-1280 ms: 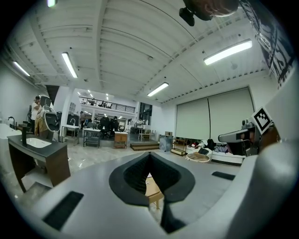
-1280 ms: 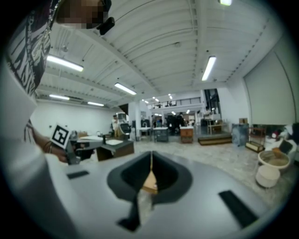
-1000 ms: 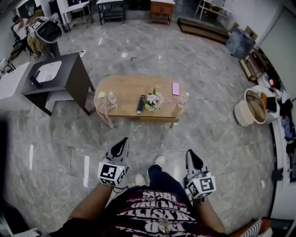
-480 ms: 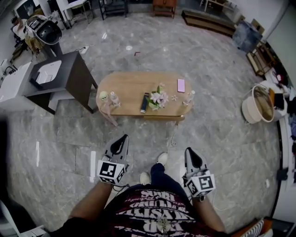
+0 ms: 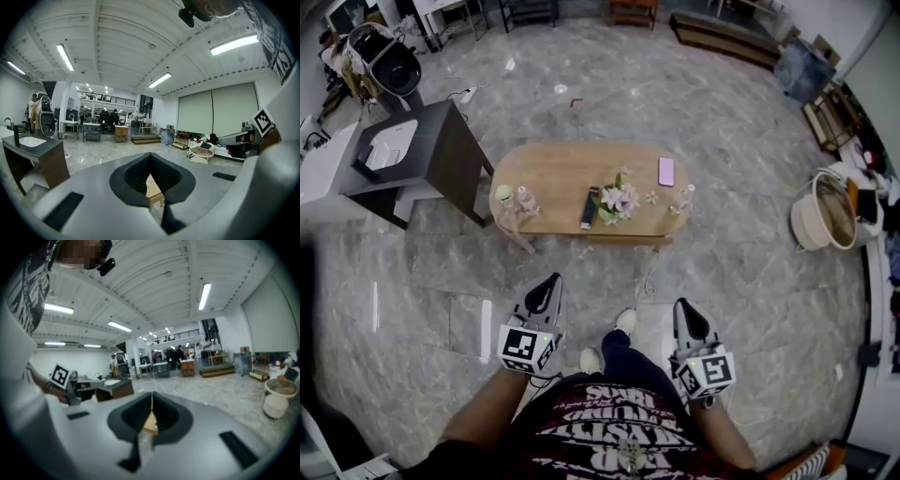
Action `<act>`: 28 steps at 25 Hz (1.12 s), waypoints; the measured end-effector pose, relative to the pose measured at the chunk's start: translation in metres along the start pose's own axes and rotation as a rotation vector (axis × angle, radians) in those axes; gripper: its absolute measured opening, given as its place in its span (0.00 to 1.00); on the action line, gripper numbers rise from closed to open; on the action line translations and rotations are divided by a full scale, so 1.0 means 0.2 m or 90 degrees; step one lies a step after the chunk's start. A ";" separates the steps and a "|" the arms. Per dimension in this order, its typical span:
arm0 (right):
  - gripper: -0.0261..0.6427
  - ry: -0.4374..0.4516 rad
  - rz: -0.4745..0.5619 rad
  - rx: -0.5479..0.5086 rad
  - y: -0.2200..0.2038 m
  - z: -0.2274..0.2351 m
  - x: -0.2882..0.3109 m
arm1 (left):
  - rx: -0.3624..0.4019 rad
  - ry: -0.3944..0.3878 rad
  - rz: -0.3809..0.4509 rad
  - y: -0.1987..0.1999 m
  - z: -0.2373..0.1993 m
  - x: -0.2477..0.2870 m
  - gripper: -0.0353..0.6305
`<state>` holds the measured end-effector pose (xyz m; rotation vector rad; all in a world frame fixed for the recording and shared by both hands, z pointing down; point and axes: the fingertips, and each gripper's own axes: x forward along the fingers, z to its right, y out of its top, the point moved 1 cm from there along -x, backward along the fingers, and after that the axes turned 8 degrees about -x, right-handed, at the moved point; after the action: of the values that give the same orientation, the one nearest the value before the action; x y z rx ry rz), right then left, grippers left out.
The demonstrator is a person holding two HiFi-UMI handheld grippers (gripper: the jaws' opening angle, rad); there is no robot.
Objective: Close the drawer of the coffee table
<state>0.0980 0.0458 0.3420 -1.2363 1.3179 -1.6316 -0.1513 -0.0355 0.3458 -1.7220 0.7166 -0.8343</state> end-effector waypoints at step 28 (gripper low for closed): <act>0.09 0.079 0.007 -0.005 0.17 0.56 0.60 | 0.011 0.075 0.011 0.22 -0.07 0.64 0.09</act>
<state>0.1659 -0.1080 0.3426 -1.1451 1.4046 -1.7201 -0.0916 -0.1576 0.3317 -1.6597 0.8009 -0.9332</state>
